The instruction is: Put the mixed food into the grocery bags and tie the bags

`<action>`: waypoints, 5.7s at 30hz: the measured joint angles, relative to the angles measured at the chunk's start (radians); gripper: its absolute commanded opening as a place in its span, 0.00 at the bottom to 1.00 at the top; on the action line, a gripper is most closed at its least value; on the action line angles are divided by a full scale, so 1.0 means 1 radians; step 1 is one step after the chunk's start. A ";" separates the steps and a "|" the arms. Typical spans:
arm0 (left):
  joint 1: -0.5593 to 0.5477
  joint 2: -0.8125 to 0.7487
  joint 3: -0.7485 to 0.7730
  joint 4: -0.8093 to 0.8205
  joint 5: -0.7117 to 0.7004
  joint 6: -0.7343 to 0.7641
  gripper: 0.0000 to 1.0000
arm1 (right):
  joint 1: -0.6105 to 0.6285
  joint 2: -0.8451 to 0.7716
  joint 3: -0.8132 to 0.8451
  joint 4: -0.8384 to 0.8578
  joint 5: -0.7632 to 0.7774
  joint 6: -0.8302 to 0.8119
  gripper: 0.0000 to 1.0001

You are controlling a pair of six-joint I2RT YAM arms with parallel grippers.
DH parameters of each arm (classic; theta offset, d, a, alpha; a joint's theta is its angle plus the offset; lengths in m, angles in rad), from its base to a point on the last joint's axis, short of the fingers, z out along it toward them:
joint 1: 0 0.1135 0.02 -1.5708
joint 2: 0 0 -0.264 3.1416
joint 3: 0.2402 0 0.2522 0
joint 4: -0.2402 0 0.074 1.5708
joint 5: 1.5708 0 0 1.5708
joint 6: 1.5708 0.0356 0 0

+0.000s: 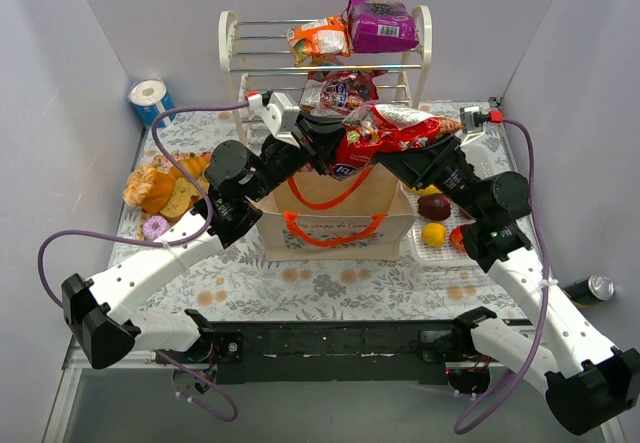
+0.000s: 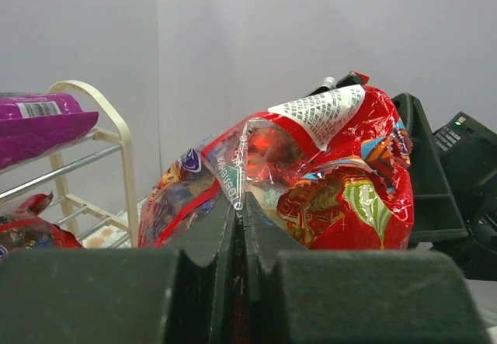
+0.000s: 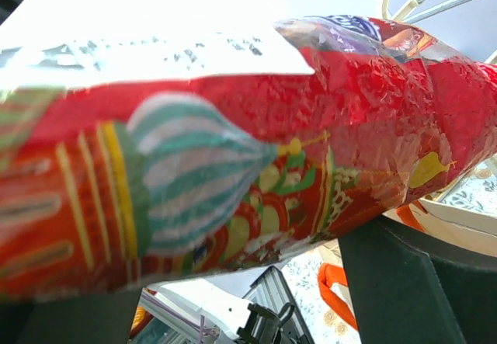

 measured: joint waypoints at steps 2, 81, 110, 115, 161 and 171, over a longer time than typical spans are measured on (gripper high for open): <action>0.000 0.006 -0.002 0.002 0.021 0.000 0.00 | 0.000 0.007 -0.001 0.005 -0.002 -0.006 0.76; 0.241 -0.352 -0.471 -0.652 -0.397 -0.010 0.00 | 0.426 0.257 0.724 -1.140 0.732 -0.889 0.88; 0.242 -0.327 -0.482 -0.608 -0.280 -0.029 0.00 | 0.026 0.970 1.148 -0.406 0.530 -1.363 0.95; 0.242 -0.325 -0.482 -0.607 -0.274 -0.029 0.00 | 0.023 1.123 1.263 -0.419 0.575 -1.418 0.89; 0.243 -0.325 -0.482 -0.607 -0.267 -0.029 0.00 | -0.068 1.032 1.181 -0.500 0.495 -1.198 0.47; 0.243 -0.326 -0.482 -0.607 -0.267 -0.029 0.00 | -0.148 1.032 1.183 -0.497 0.352 -1.009 0.47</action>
